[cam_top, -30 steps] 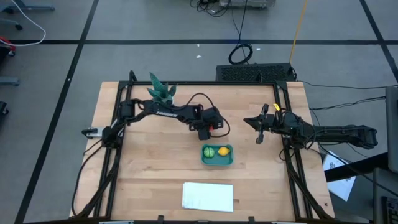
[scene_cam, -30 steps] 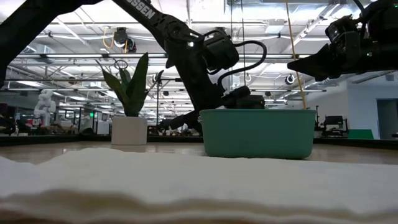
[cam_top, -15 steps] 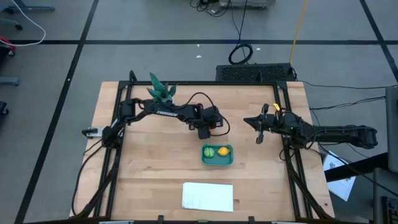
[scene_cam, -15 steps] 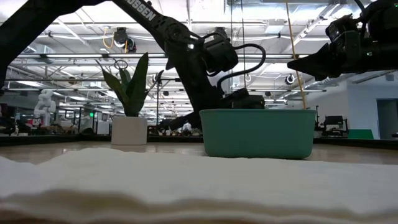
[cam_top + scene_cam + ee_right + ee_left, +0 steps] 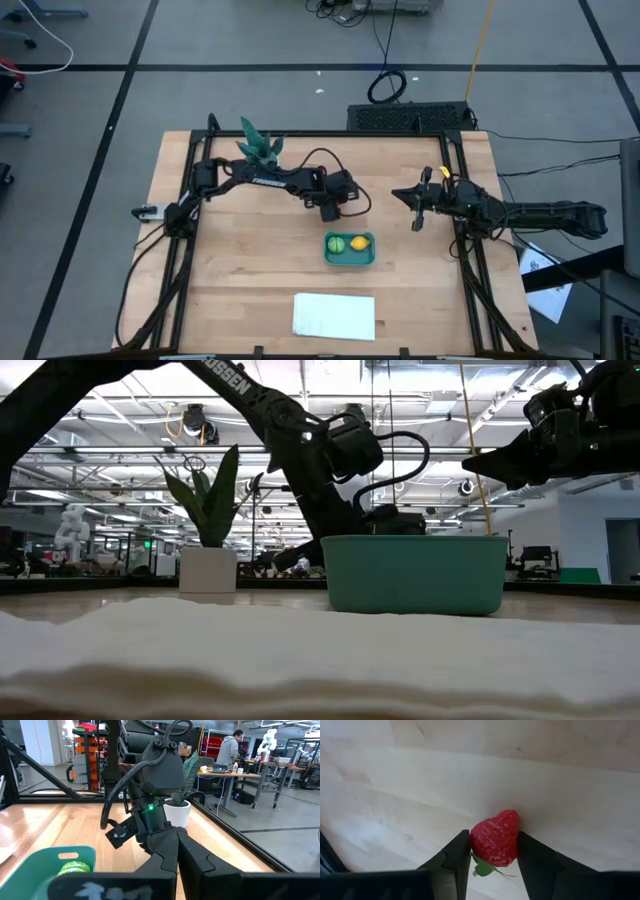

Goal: Pick and placing Produce into tupperware
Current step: Put the strawberry into the bin

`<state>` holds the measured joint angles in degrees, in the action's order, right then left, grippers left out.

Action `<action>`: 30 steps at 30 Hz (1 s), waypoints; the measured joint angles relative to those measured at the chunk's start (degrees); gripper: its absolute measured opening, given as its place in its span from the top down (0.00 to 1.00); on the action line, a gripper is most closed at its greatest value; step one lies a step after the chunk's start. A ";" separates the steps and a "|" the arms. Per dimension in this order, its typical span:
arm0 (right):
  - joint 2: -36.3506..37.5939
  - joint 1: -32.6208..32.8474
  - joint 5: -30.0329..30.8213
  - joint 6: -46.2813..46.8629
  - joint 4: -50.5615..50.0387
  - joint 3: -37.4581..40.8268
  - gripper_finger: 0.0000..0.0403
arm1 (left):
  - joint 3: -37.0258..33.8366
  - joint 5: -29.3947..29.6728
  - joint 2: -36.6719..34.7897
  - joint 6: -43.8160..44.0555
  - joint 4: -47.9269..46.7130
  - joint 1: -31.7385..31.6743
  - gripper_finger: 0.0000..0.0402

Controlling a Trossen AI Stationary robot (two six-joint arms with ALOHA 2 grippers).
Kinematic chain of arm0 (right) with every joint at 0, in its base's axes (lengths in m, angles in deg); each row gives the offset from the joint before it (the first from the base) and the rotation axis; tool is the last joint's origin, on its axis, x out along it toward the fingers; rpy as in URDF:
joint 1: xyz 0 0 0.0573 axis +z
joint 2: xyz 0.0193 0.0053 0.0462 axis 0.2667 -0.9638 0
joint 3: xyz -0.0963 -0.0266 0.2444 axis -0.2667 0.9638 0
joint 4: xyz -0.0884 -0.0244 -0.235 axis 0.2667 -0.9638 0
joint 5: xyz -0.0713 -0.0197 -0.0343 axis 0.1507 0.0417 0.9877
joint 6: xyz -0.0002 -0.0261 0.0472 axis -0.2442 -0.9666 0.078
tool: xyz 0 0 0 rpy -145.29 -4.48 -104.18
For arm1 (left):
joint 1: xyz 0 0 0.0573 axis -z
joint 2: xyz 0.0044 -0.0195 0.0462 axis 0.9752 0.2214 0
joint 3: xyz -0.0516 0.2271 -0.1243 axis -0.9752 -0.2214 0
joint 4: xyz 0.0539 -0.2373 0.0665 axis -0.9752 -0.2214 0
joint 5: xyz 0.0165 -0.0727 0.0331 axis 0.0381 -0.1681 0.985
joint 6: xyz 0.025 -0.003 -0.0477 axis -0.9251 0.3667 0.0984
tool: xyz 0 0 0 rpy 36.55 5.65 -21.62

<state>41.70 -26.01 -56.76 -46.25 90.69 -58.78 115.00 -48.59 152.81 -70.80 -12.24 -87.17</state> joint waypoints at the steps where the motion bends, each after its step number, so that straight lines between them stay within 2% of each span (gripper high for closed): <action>1: 0.00 0.00 0.00 0.00 -0.01 0.00 1.00 | 0.00 0.44 0.00 0.61 0.00 0.00 0.66; 6: 0.00 0.00 -0.02 0.00 -0.02 0.00 1.00 | 0.00 0.89 -1.73 4.72 -0.17 0.00 0.70; 18: 0.01 0.00 -0.02 0.02 0.46 0.00 1.00 | 0.04 -11.33 -10.93 21.30 -1.00 0.01 0.70; 30: 0.00 0.00 -0.04 0.07 1.02 0.00 1.00 | 0.04 -15.63 -14.32 34.48 -1.67 -0.10 0.68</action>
<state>41.70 -26.01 -56.80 -46.18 91.70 -58.78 115.04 -64.22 138.49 -36.32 -13.90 -87.27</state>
